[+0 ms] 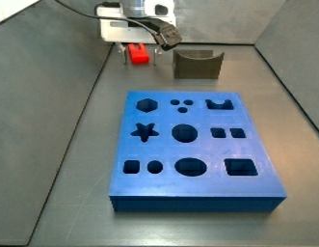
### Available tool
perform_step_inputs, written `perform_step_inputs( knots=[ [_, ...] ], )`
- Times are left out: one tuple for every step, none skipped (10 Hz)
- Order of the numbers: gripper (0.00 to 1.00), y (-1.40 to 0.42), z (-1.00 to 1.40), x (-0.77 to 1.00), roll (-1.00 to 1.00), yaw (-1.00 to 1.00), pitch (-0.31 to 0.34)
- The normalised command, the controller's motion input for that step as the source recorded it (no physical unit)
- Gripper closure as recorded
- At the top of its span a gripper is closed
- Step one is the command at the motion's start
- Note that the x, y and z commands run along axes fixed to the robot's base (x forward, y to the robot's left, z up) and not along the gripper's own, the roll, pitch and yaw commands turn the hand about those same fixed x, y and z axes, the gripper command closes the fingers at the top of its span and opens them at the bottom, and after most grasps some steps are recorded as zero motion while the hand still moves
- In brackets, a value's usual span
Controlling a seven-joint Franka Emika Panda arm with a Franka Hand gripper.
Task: Pick up the square-circle object. Move up. Rotate the square-circle object. Place the square-circle object on the fixture. Regrasp the square-circle object. Move to above the board. Insert the square-circle object.
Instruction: Rotate the square-circle object, then move up, then place the square-circle object on the fixture.
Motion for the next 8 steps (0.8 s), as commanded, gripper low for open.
perform_step_inputs(
  knots=[
    [1.00,0.00,0.00,0.00,0.00,0.00,0.000],
    [1.00,0.00,0.83,0.00,0.00,0.00,0.000],
    [1.00,0.00,0.83,0.00,0.00,0.00,0.003],
    [1.00,0.00,0.67,-0.03,0.01,-0.01,0.037],
    [1.00,0.00,0.59,-0.02,0.02,-0.01,0.044],
    [1.00,0.00,0.40,-0.02,0.04,-0.02,0.054],
    [1.00,0.00,0.21,-0.02,0.06,-0.02,0.054],
    [1.00,0.00,1.00,0.00,0.00,0.00,0.000]
  ],
)
